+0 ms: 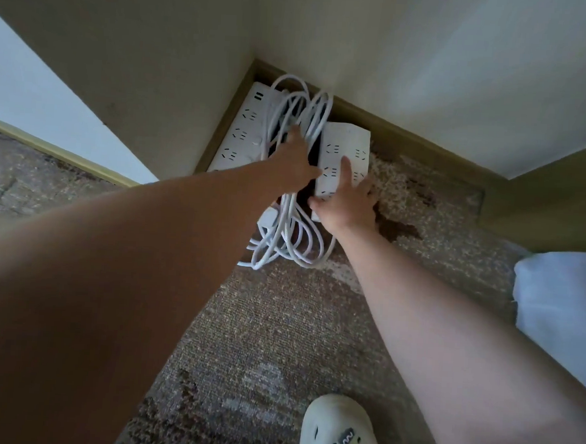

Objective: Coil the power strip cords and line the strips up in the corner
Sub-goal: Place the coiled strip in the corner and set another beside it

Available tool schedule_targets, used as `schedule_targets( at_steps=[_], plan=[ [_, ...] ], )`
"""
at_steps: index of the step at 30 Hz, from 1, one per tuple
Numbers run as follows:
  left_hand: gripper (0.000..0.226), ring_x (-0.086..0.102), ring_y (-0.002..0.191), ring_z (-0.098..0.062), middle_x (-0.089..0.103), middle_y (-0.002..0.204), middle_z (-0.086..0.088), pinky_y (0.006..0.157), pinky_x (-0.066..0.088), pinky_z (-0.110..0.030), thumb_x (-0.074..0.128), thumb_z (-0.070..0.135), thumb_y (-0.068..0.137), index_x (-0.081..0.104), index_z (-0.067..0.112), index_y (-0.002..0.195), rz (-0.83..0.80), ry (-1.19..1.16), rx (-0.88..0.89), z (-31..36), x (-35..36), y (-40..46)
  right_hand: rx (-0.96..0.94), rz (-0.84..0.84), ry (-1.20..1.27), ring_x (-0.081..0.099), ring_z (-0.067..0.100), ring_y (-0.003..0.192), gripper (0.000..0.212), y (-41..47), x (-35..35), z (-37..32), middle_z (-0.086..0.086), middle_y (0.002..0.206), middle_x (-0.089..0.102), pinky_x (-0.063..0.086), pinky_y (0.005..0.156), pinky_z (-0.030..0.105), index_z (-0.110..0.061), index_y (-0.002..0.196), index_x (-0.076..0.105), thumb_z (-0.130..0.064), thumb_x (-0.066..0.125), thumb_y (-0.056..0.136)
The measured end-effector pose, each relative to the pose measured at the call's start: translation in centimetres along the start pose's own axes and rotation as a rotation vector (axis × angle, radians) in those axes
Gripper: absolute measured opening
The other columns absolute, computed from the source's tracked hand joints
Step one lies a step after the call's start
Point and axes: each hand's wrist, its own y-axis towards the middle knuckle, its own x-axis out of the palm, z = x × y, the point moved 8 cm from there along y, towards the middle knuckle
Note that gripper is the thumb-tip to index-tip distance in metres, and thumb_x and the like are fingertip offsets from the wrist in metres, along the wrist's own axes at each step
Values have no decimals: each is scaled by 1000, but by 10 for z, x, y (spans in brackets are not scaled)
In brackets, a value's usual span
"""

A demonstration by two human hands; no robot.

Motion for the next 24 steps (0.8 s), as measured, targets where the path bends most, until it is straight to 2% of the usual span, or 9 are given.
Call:
schedule_targets(
  at_steps=[2, 3, 5, 9, 11, 14, 16, 20, 24],
  plan=[
    [108, 42, 131, -36, 26, 152, -23, 99, 45, -38, 72, 26, 84, -11, 14, 152, 43, 148, 32, -8, 1, -5, 12, 31, -73, 16, 47, 143, 97, 1, 1, 4, 20, 162, -2, 34, 107, 54, -41, 154, -5, -59, 61, 85],
    [115, 32, 138, -38, 23, 154, -22, 107, 37, -48, 76, 32, 79, -12, 14, 152, 68, 234, 47, -13, 2, -10, 15, 53, -97, 16, 47, 142, 98, 0, 1, 8, 22, 162, -1, 32, 107, 54, -40, 154, -5, -60, 61, 85],
    [124, 22, 143, -36, 16, 157, -18, 114, 27, -51, 77, 46, 73, -12, 12, 152, 134, 368, 103, -19, 7, -25, 6, 106, -120, 21, 48, 138, 98, -6, 3, 16, 24, 161, 2, 32, 106, 53, -37, 155, -4, -63, 58, 84],
    [116, 18, 144, -32, 4, 160, -15, 115, 23, -42, 64, 55, 80, -16, 10, 150, 269, 589, 187, -41, 30, -62, 8, 187, -63, 26, 47, 134, 94, -17, 4, 28, 25, 159, 6, 33, 104, 53, -33, 156, 1, -60, 56, 86],
    [107, 32, 136, -30, 20, 155, -16, 108, 35, -40, 59, 49, 87, -16, 8, 150, 279, 681, 141, -55, 38, -72, -21, 207, -65, 25, 47, 136, 91, -22, 6, 31, 25, 161, 0, 34, 105, 53, -32, 156, 2, -63, 53, 88],
    [89, 49, 112, -27, 39, 136, -17, 81, 51, -33, 53, 26, 94, -14, 5, 149, 257, 693, 124, -56, 41, -71, -117, 230, -123, 31, 46, 129, 88, -35, 10, 35, 24, 161, -3, 39, 100, 49, -34, 157, 5, -67, 49, 88],
    [86, 50, 112, -29, 37, 138, -20, 83, 51, -34, 51, 10, 92, -13, 2, 149, 197, 679, 120, -47, 44, -64, -133, 252, -131, 36, 44, 123, 88, -40, 9, 38, 25, 161, 0, 42, 95, 47, -33, 156, 10, -66, 52, 86],
    [81, 45, 124, -34, 34, 144, -22, 94, 47, -41, 49, -3, 91, -4, 4, 152, 153, 546, 64, -21, 37, -40, -85, 285, -117, 35, 45, 122, 85, -32, 3, 40, 26, 159, 7, 40, 98, 48, -32, 156, 13, -64, 52, 87],
    [68, 45, 124, -36, 32, 145, -18, 89, 46, -43, 46, 5, 96, 7, 7, 151, 152, 418, 27, -11, 22, -20, -92, 250, -90, 30, 47, 130, 74, -23, 1, 37, 18, 163, 3, 41, 100, 51, -33, 156, 13, -60, 44, 95]
  ],
)
